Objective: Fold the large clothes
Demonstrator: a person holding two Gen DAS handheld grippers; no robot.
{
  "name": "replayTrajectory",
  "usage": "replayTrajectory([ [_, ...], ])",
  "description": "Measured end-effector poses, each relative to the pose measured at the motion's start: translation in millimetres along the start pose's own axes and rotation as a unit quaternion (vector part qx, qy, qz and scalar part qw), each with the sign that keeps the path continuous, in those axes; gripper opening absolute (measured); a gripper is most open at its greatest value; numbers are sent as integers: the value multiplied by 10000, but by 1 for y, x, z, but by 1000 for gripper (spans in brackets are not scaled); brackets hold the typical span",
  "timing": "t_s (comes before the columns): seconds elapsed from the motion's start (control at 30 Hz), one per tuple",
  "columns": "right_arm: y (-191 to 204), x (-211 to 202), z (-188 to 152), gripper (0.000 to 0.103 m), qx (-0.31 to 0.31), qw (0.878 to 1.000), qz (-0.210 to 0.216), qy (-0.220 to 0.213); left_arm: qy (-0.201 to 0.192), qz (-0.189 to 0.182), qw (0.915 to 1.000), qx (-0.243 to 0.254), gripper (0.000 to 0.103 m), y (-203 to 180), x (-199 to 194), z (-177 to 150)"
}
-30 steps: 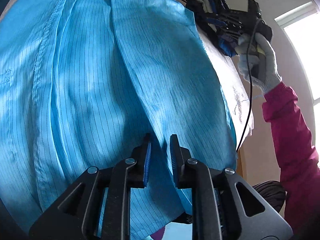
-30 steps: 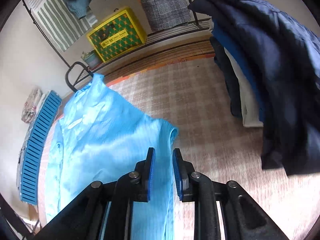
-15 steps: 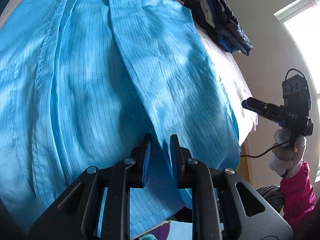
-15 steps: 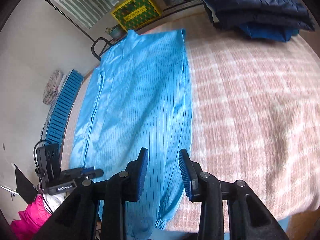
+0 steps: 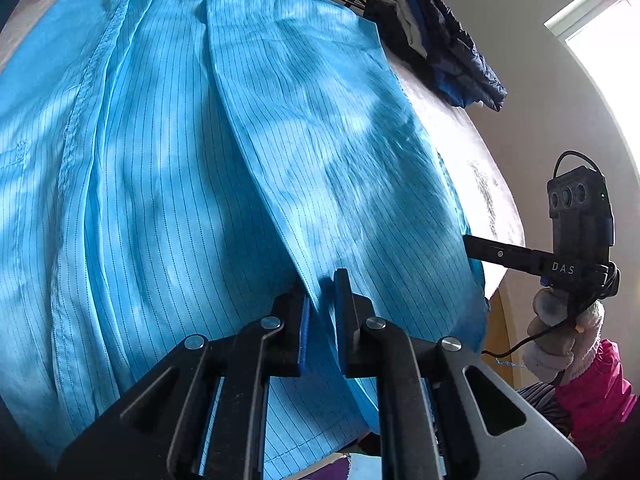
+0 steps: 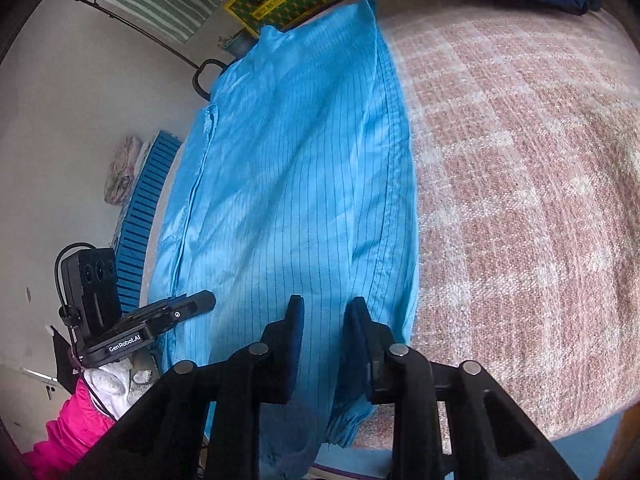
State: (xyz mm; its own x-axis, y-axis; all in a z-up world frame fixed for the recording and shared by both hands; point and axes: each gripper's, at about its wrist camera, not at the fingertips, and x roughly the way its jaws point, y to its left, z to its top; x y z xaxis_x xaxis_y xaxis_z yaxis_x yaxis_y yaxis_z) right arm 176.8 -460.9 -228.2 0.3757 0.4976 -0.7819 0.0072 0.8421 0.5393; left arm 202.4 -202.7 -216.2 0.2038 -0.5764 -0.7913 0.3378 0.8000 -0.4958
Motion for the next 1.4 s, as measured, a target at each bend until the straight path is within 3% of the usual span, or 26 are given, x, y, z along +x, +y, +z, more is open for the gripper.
replayTrajectory([
  [0.2,5,-14,-4,0,-283,9953,-911,-177,61,-75,9998,160,6,-9,5,-1],
  [0.33,-9,-23,-3,1,-22,9981,-566,-231,26,74,9992,404,6,-16,4,-4],
  [0.4,-12,-30,-4,13,18,9977,-589,-339,-2,110,9990,422,6,-14,1,-4],
  [0.43,-13,-34,-5,24,-15,9965,-719,-436,-21,129,9989,442,6,-14,0,-5],
  [0.47,-15,-39,-6,44,-15,9950,-850,-528,-21,125,9989,452,6,-13,0,-5],
  [0.5,-19,-43,-7,53,51,9951,-804,-579,-20,107,9990,442,6,-11,0,-6],
  [0.63,-35,-37,-11,58,412,9972,-387,-481,-46,128,9989,446,6,-13,3,-5],
  [0.77,-26,-27,-13,57,211,9982,-355,-426,-50,167,9986,509,6,-19,6,-2],
  [0.87,-24,-18,-16,41,275,9992,-71,-289,-45,202,9982,562,6,-20,6,-2],
  [0.93,-19,-16,-19,35,165,9991,-181,-336,-33,202,9983,538,6,-19,4,-3],
  [1.0,-18,-12,-19,10,190,9994,-171,-243,-65,235,9984,513,6,-18,-2,-4],
  [1.03,-18,-11,-20,8,246,9992,-196,-261,-99,239,9984,506,6,-18,-6,-4],
  [1.13,-15,-16,-22,2,267,9987,-284,-338,-294,218,9977,572,6,-22,-28,-6],
  [1.27,-4,-26,-22,0,229,9981,-339,-452,-905,330,9902,1009,6,-44,-54,-9],
  [1.4,4,-33,-21,0,328,9975,-221,-585,-575,64,9937,956,6,-52,-27,-11],
])
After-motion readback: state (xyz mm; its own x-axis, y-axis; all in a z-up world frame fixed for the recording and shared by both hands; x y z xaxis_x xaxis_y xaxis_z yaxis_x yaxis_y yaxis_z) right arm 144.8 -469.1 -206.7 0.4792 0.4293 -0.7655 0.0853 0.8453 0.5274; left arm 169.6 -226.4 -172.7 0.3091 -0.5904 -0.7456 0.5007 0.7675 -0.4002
